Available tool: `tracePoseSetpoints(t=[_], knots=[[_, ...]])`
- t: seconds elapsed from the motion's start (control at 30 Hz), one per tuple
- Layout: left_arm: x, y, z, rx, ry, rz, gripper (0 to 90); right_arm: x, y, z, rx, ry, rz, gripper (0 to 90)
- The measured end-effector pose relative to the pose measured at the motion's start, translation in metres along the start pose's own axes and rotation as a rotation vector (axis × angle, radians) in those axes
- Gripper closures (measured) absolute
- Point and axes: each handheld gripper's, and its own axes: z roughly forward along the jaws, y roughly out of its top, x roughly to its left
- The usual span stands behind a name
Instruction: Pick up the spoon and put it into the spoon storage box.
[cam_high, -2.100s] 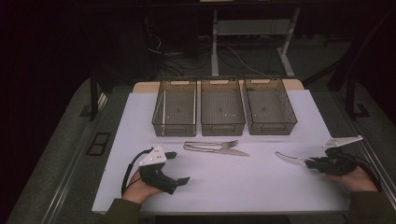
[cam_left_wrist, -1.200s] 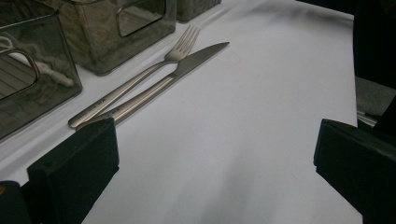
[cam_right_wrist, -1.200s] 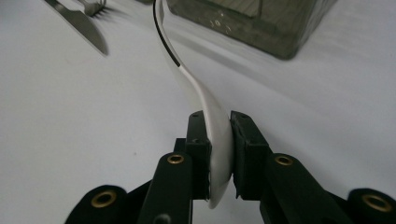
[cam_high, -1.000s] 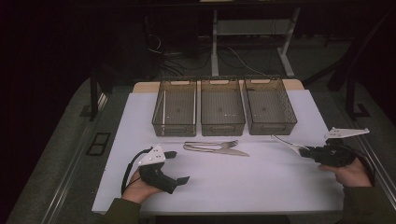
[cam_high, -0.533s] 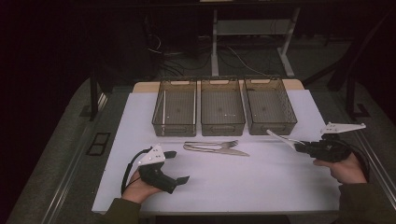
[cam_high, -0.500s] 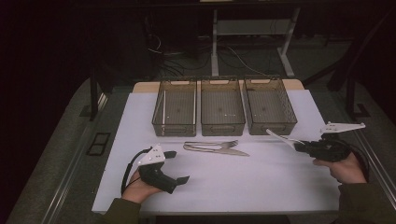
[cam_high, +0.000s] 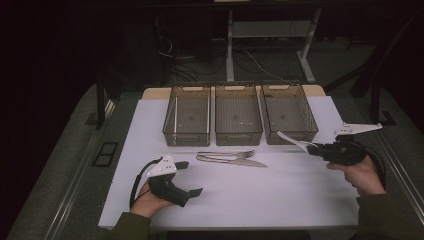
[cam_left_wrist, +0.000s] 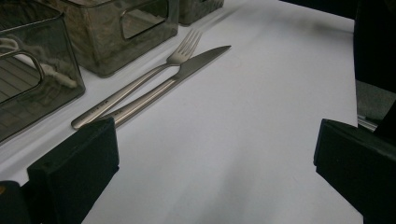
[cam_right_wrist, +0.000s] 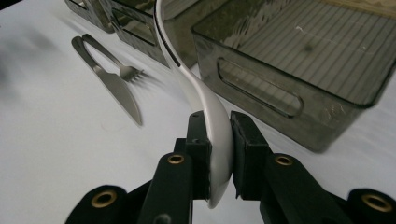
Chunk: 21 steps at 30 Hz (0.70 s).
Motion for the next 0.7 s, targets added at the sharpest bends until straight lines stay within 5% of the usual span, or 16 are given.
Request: tracePoseSetpoints(t=[0.7], knots=[[0.001,0.0,0.0,-0.007,0.0,-0.005,0.0,0.022,0.05,0.033,-0.017,0.024,-0.053,78.2]])
